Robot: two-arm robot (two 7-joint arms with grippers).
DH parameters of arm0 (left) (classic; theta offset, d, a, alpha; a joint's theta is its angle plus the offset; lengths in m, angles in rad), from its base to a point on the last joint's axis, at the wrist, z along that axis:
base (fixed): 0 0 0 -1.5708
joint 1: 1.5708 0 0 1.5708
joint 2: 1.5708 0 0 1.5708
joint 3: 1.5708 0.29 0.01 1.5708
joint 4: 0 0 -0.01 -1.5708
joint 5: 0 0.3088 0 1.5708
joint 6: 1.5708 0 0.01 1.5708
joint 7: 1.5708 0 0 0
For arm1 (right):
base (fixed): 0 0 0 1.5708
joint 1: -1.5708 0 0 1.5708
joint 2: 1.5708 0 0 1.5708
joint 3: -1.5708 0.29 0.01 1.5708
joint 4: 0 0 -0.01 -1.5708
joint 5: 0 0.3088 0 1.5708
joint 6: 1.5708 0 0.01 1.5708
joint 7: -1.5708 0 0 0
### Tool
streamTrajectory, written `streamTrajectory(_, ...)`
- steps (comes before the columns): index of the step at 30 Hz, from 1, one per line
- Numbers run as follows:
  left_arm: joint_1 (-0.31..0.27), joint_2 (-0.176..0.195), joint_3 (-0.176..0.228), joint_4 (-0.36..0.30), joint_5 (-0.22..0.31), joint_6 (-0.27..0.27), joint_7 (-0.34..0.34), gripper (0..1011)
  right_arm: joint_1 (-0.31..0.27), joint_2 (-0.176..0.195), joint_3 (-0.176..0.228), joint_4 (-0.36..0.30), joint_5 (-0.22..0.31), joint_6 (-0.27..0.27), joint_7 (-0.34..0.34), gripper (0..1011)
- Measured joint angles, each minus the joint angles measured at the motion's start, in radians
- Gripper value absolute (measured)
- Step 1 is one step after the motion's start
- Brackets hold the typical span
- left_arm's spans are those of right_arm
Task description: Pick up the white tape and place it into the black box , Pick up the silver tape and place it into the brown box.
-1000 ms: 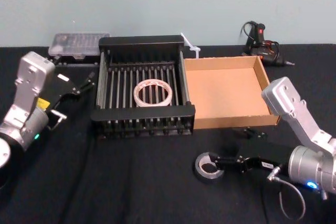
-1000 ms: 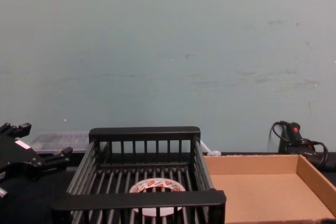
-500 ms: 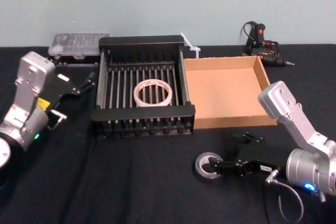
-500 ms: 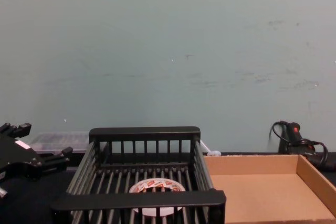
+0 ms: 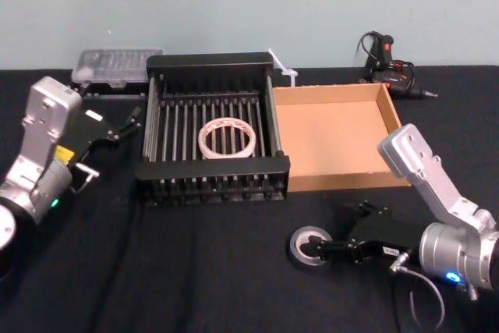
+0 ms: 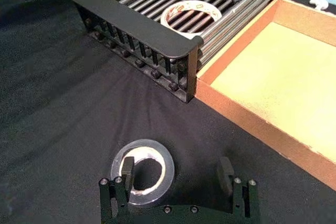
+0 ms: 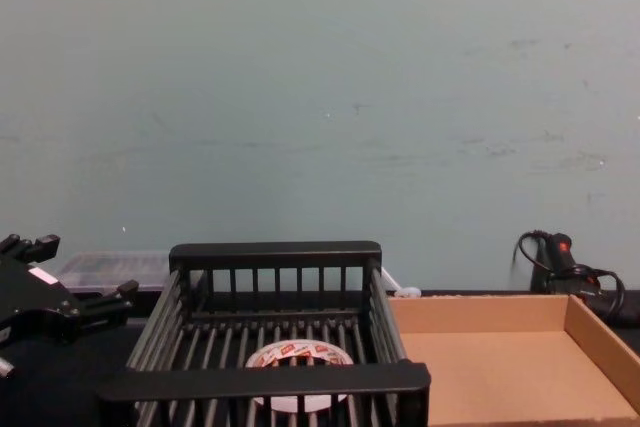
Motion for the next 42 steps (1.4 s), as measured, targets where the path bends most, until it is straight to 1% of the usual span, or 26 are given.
streamTrajectory(5, 0.000, 0.000, 0.000, 0.000, 0.000, 0.000, 0.000, 1001, 0.014, -0.013, -0.011, 0.024, -0.004, -0.001, 0.001, 1002)
streamTrajectory(22, 0.000, 0.000, 0.000, 0.000, 0.000, 0.000, 0.000, 1001, 0.044, -0.031, -0.029, 0.074, -0.014, 0.000, 0.006, 1002)
streamTrajectory(36, 0.000, 0.000, 0.000, 0.000, 0.000, 0.000, 0.000, 1001, 0.052, -0.033, -0.042, 0.079, -0.046, 0.008, 0.001, 1002)
streamTrajectory(42, 0.000, 0.000, 0.000, 0.000, 0.000, 0.000, 0.000, 1001, 0.052, -0.033, -0.042, 0.079, -0.046, 0.008, 0.001, 1002)
